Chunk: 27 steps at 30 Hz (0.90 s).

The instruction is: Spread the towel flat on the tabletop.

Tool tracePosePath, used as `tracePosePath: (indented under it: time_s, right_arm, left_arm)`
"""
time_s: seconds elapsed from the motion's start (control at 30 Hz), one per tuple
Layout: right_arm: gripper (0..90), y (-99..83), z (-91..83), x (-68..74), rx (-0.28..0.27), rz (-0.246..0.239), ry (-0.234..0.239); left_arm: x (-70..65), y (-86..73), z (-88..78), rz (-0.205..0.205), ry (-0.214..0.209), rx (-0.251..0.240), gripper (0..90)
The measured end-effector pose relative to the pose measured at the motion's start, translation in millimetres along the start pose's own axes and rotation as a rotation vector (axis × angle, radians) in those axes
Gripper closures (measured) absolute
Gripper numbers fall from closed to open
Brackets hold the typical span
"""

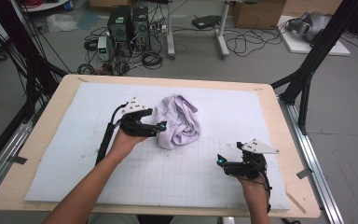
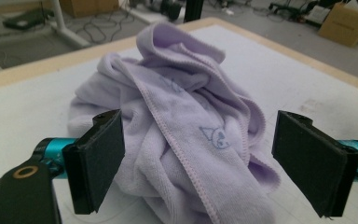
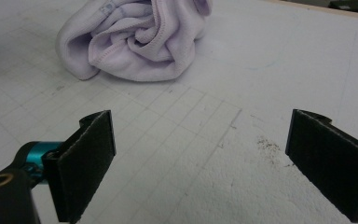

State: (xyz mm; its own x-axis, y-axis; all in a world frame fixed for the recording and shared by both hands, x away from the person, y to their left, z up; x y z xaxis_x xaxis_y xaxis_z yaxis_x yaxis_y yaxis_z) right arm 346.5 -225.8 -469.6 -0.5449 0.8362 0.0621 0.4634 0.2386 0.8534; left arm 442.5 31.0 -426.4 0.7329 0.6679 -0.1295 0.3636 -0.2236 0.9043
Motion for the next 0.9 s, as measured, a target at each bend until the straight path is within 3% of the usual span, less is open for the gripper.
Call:
tracePosePath:
  time_s: [0.03,0.07,0.13,0.23,0.27,0.4,0.47,0.53,0.63,0.67,0.7,0.73,0.9]
  right_arm:
    - [7.5,-0.2,-0.3,-0.9,-0.002,-0.002,-0.003]
    - [7.5,-0.7,-0.7,-1.0,0.0,0.001,-0.002]
    - [7.5,-1.1,-1.0,-2.0,-0.001,0.005,-0.003]
    - [7.5,-1.5,-1.1,-2.4,-0.003,0.011,0.001]
    - [7.5,-1.5,-1.0,-2.4,-0.003,0.012,0.002]
    - [7.5,-1.4,0.6,-1.8,-0.001,0.013,0.009]
    - [7.5,-1.8,1.3,-1.5,0.001,0.016,0.01]
    - [7.5,-1.5,1.7,-1.8,0.0,0.013,0.011]
    - [7.5,-2.2,1.9,-1.7,0.005,0.018,0.014]
    - [7.5,-2.2,1.9,-1.7,0.005,0.018,0.014]
    - [7.5,-2.3,2.4,-2.0,0.004,0.022,0.014]
    - [7.5,-2.3,2.5,-2.0,0.002,0.024,0.016]
    - [7.5,-2.4,1.2,-2.0,-0.003,0.037,0.021]
  left_arm:
    - [-0.6,-4.4,10.4,-0.004,0.001,0.044,17.8]
    - [-0.6,-4.4,10.4,-0.004,0.001,0.044,17.8]
    - [-0.6,-11.6,22.9,0.023,0.025,0.108,18.5]
    - [-1.5,-15.6,30.6,0.026,0.035,0.131,19.0]
    - [-0.4,-21.6,38.0,0.038,0.067,0.165,19.4]
    - [-2.0,-31.5,47.6,0.054,0.077,0.215,21.5]
    - [-3.5,-34.0,50.4,0.051,0.056,0.218,23.9]
    - [-3.0,-34.6,50.0,0.048,0.05,0.223,34.8]
    - [-1.1,-36.3,47.5,0.012,0.01,0.232,52.3]
    - [-0.5,-36.1,46.3,0.012,0.005,0.231,52.3]
    - [0.2,-32.3,40.8,0.038,-0.005,0.209,65.7]
    - [0.2,-32.3,40.8,0.038,-0.005,0.209,71.7]
    - [-0.3,-22.6,23.7,0.005,-0.05,0.131,76.2]
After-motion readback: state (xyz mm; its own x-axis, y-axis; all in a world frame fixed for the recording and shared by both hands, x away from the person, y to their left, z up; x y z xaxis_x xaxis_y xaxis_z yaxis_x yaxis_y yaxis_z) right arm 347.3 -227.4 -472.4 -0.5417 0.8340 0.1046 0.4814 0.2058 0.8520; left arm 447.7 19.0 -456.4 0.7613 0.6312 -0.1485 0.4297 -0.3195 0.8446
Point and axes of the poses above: each handheld gripper's, and its own axes: z roughly forward along the jaws, y roughly out of its top, x roughly to its left, the point moved 10 cm from there along z, roughly forward along the jaws, and after that the axes turned 2 degrees about x, right-handed, at the moved point
